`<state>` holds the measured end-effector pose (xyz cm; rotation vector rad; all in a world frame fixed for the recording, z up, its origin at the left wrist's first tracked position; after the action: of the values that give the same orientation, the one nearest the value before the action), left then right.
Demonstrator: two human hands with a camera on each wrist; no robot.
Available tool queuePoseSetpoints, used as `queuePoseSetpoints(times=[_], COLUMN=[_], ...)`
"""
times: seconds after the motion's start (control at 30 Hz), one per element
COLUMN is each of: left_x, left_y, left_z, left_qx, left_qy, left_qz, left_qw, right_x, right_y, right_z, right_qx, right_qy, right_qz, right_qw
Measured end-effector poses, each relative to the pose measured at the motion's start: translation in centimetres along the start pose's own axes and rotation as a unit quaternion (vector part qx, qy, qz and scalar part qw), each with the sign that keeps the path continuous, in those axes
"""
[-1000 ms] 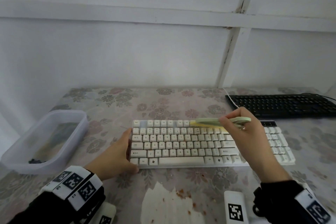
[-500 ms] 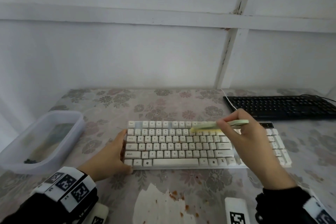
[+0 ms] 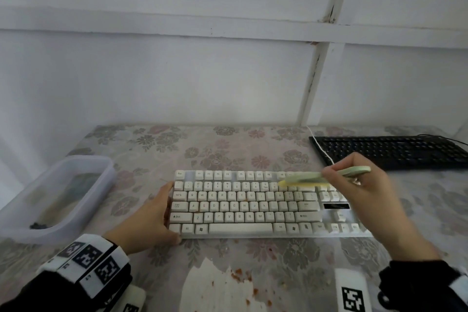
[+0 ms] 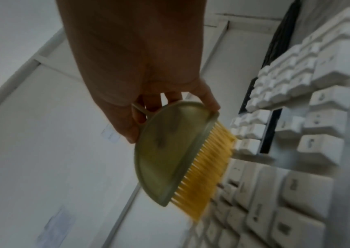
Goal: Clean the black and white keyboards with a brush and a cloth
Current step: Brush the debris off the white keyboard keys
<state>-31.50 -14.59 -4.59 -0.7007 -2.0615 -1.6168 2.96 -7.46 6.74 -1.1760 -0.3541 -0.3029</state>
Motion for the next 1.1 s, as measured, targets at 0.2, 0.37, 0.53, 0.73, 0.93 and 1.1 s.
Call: queuePoseSetpoints(times=[0.2,0.37,0.53,0.73,0.93,1.1], left_x=[0.1,0.1,0.0,0.1,0.2,0.2], left_y=[0.1,0.3,0.2,0.2,0.4,0.4], left_z=[-0.2,-0.1,-0.1,-0.1,-0.1,0.0], left_qx=[0.001,-0.009,-0.006,0.002,0.005,0.009], left_qy=[0.001,-0.002,-0.003,0.001,0.007,0.019], left_qz=[0.006,-0.016,-0.024,0.002,0.01,0.032], left_qw=[1.0,1.0,1.0,1.0,1.0,0.999], right_x=[4.0,8.1,9.4,1.1,-11.1,-17.0], right_y=[3.1,4.8,2.9,-4.3,-8.5,-9.9], right_z=[1.2,2.2,1.9,-0.4,-2.6,-4.0], right_qx=[-0.032,-0.058,-0.05,0.014,0.032,0.051], right_qy=[0.056,0.116,0.18,0.046,-0.11,-0.156], right_qz=[-0.001,-0.128,-0.216,-0.055,0.017,-0.035], right_qw=[0.998,0.983,0.958,0.997,0.993,0.986])
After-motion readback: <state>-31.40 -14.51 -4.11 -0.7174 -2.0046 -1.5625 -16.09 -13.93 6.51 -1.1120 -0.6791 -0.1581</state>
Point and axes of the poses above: each hand's wrist, its own z-axis towards the middle knuckle, its own x-axis out of the back of the hand, y = z × x, the point moved 7 cm from there along z, towards the middle knuckle, and after that the axes turned 1 degree about z, right-handed, at the moved point
